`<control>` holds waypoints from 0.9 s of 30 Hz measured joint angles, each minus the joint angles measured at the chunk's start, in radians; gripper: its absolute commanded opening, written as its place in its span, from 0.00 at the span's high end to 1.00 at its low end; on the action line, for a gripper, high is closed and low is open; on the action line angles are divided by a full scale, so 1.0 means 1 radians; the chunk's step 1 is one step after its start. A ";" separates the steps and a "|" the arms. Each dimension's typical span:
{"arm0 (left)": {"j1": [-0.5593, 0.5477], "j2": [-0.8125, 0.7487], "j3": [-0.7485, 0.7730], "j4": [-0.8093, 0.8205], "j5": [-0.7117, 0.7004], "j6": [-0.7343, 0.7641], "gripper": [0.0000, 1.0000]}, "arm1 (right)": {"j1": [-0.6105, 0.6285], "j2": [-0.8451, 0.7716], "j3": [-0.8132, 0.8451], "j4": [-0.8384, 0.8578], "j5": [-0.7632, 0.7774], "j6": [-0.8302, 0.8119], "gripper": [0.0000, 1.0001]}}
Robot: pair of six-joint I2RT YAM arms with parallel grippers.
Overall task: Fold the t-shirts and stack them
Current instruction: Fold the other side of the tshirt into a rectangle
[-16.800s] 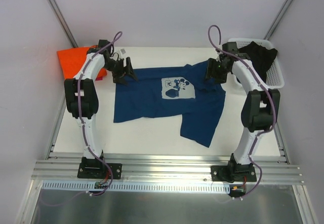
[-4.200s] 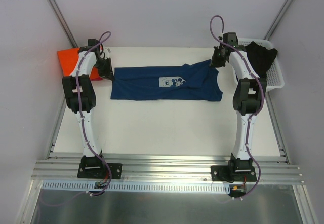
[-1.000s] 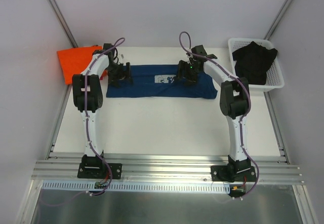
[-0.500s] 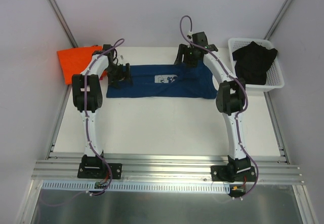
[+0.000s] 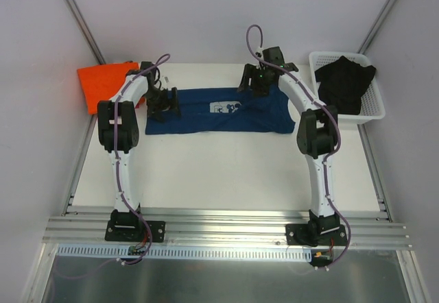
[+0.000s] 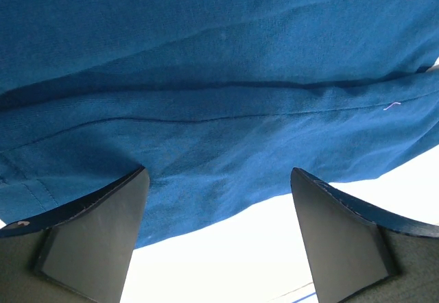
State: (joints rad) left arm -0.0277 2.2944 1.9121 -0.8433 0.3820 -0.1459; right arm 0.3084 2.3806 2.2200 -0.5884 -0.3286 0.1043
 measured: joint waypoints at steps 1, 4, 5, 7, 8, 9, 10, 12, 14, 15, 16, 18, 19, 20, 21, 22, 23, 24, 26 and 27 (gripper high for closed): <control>0.000 -0.003 -0.005 0.000 0.000 0.000 0.15 | 0.000 -0.026 -0.045 -0.002 -0.006 0.007 0.28; -0.005 -0.010 -0.014 -0.002 0.000 0.000 0.14 | 0.002 -0.111 -0.167 -0.013 -0.031 0.029 0.29; -0.005 -0.010 -0.014 -0.003 0.000 0.000 0.14 | 0.004 -0.143 -0.206 -0.018 -0.038 0.036 0.29; -0.006 -0.011 -0.014 -0.003 0.000 0.000 0.14 | 0.006 -0.198 -0.263 -0.029 -0.050 0.045 0.29; -0.006 -0.011 -0.014 -0.003 0.000 0.000 0.14 | 0.008 -0.227 -0.293 -0.027 -0.053 0.047 0.30; -0.005 -0.012 -0.014 -0.003 0.000 0.000 0.14 | 0.008 -0.253 -0.318 -0.032 -0.054 0.048 0.31; -0.005 -0.012 -0.014 -0.003 0.000 0.000 0.14 | 0.008 -0.274 -0.337 -0.033 -0.054 0.048 0.32; -0.005 -0.012 -0.014 -0.003 0.000 0.000 0.14 | 0.008 -0.307 -0.368 -0.035 -0.053 0.047 0.34; -0.005 -0.012 -0.014 -0.003 0.001 0.000 0.14 | 0.004 -0.323 -0.388 -0.040 -0.051 0.039 0.35; -0.005 -0.012 -0.014 -0.004 0.001 -0.001 0.14 | 0.001 -0.326 -0.396 -0.040 -0.050 0.033 0.35; -0.005 -0.012 -0.014 -0.003 0.001 -0.001 0.14 | -0.003 -0.326 -0.403 -0.042 -0.049 0.028 0.36; -0.005 -0.012 -0.014 -0.003 0.002 -0.002 0.14 | -0.016 -0.325 -0.419 -0.048 -0.042 0.016 0.39; -0.005 -0.012 -0.014 -0.004 0.002 -0.002 0.14 | -0.026 -0.324 -0.424 -0.055 -0.037 0.009 0.39; -0.005 -0.013 -0.014 -0.004 0.002 -0.002 0.14 | -0.037 -0.323 -0.428 -0.058 -0.029 0.003 0.40; -0.005 -0.013 -0.014 -0.004 0.002 -0.003 0.14 | -0.049 -0.318 -0.429 -0.060 -0.024 -0.006 0.40; -0.005 -0.014 -0.014 -0.004 0.002 -0.003 0.14 | -0.061 -0.312 -0.429 -0.059 -0.017 -0.015 0.41; -0.005 -0.015 -0.014 -0.004 0.002 -0.003 0.14 | -0.075 -0.305 -0.429 -0.058 -0.009 -0.024 0.41; -0.005 -0.017 -0.015 -0.004 0.002 -0.003 0.14 | -0.088 -0.294 -0.429 -0.059 -0.002 -0.034 0.41; -0.005 -0.024 -0.018 -0.004 0.002 -0.003 0.14 | -0.107 -0.269 -0.423 -0.063 0.011 -0.047 0.41; -0.005 -0.028 -0.020 -0.005 0.002 -0.003 0.14 | -0.117 -0.253 -0.417 -0.064 0.018 -0.055 0.42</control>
State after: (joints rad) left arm -0.0330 2.2662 1.8919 -0.8482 0.3836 -0.1493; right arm 0.1917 2.1281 1.8030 -0.6521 -0.3111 0.0494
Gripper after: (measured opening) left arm 0.854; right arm 0.592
